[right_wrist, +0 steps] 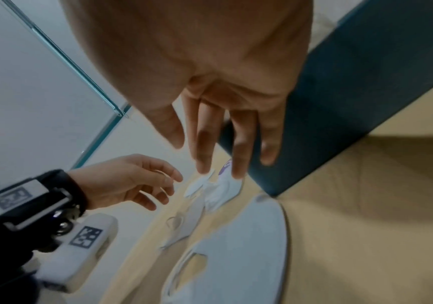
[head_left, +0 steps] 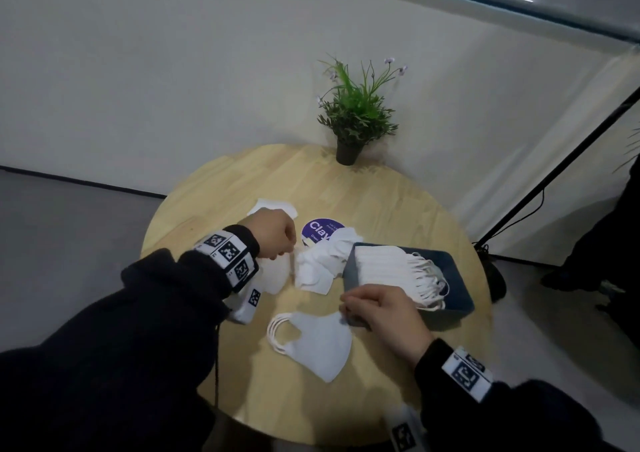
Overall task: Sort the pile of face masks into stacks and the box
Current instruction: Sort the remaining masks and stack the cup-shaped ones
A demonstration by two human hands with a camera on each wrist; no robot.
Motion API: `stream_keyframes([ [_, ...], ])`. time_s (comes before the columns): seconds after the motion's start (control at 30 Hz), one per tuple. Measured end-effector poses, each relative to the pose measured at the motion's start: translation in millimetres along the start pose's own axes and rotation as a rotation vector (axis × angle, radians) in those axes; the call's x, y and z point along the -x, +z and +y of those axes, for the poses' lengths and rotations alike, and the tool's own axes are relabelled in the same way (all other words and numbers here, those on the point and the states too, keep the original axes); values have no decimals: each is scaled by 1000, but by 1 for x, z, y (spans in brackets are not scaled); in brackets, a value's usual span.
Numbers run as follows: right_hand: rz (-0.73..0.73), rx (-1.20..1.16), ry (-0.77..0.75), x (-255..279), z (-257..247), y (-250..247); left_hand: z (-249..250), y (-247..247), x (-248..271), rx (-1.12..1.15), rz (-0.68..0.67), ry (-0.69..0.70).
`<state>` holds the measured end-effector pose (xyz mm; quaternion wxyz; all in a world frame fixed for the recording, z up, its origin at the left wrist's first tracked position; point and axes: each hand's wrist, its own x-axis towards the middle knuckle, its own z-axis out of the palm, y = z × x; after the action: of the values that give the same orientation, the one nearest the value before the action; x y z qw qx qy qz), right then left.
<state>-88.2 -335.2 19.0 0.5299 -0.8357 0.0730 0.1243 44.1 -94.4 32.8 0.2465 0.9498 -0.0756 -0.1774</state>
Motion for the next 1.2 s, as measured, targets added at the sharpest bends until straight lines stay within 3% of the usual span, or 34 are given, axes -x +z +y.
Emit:
stream_keyframes([
  [0.07, 78, -38, -19, -8, 11, 8, -12, 5, 3, -105, -34, -18],
  [0.2, 169, 159, -51, -17, 14, 12, -33, 17, 8, -229, -20, -63],
  [0.3, 74, 249, -44, -27, 15, 20, -40, 27, 12, -256, 29, -105],
  [0.4, -92, 660, 86, -31, 23, 29, -37, 39, 15, -264, 62, -91],
  [0.47, -129, 872, 134, -31, 27, 30, -30, 46, 16, -273, 77, -74],
  [0.67, -69, 970, 65, -30, 28, 26, -15, 66, 23, -510, 102, -82],
  [0.8, -60, 945, 30, -31, 27, 23, -10, 74, 30, -531, 144, -71],
  [0.87, -68, 906, 28, -32, 25, 20, -12, 74, 35, -443, 155, -114],
  [0.93, -72, 799, 52, -35, 25, 18, -17, 65, 39, -187, 177, -201],
  [1.0, -34, 532, 53, -40, 23, 16, -18, 54, 42, 78, 267, -212],
  [1.1, 7, -63, 16, -46, 12, 17, -3, 53, 54, 293, 409, -58],
  [1.13, -37, -227, 41, -45, 4, 17, 7, 56, 60, 327, 390, 20],
  [1.2, -106, -414, 60, -38, -8, 15, 24, 66, 69, 329, 224, 184],
])
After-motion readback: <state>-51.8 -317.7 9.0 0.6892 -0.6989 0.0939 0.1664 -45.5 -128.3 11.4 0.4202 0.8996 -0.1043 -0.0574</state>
